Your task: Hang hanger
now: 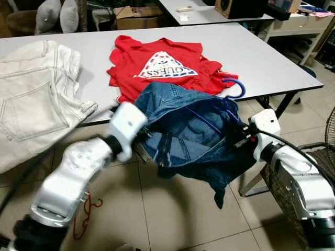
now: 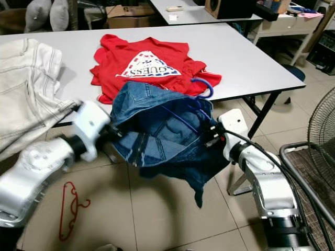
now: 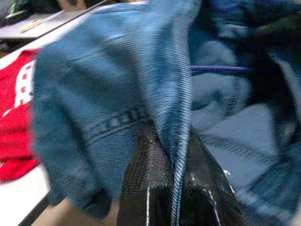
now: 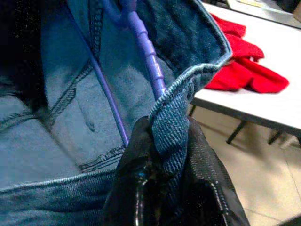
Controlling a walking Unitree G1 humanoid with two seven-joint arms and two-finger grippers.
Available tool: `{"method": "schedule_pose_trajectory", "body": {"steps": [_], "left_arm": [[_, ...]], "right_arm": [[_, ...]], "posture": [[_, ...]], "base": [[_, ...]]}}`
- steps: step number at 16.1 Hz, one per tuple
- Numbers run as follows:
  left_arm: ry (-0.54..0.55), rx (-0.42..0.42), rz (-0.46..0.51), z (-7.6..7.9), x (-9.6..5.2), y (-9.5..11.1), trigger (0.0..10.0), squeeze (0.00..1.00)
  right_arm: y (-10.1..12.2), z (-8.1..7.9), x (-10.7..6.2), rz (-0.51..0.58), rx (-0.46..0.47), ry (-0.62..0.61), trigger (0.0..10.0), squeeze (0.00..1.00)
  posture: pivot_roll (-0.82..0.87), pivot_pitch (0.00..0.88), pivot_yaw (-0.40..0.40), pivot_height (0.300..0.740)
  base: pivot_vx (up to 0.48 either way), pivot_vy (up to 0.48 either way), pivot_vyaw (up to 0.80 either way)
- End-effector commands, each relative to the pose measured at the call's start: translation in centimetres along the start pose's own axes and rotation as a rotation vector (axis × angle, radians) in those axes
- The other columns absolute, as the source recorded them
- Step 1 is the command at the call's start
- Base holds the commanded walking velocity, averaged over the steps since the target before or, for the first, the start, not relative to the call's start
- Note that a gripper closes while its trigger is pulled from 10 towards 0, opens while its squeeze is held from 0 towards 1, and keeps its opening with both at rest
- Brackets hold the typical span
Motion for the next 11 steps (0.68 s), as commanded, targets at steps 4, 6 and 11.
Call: {"method": "schedule_pose_trajectory", "body": {"steps": [4, 6, 11], "left_arm": [[-0.070, 0.029, 0.003, 3.7, 2.7, -0.5, 0.0, 0.00], [-0.088, 0.055, -0.035, 4.7, 4.0, -1.6, 0.0, 0.00], [0.079, 0.052, -0.289, 1.7, 3.4, -6.6, 0.0, 0.00]], "right_arm": [[2.9, -2.4, 0.3, 0.085, -0.017, 0.129, 10.0, 0.00], [3.6, -3.2, 0.3, 0.104, -0.035, 0.171, 10.0, 0.00], [4.7, -3.3, -0.3, 0.127, -0.076, 0.196, 10.0, 0.00]], "posture": [[0.04, 0.073, -0.040, 0.740], [0.03, 0.069, -0.036, 0.740], [0.01, 0.064, -0.025, 0.740]], "base": [[0.000, 0.000, 0.00], [0.000, 0.000, 0.00], [0.000, 0.000, 0.00]]}}
Point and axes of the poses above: a point about 5 cm out from each wrist's last joint towards the gripper, its own x axis pointing out of the wrist towards the gripper, its own y axis along the axis of the wrist's last joint, z = x × y, the point moved 3 cm from there along x, pointing out of the wrist towards the gripper, and after that the axes turned 14 degrees about x, right-handed, at the moved point
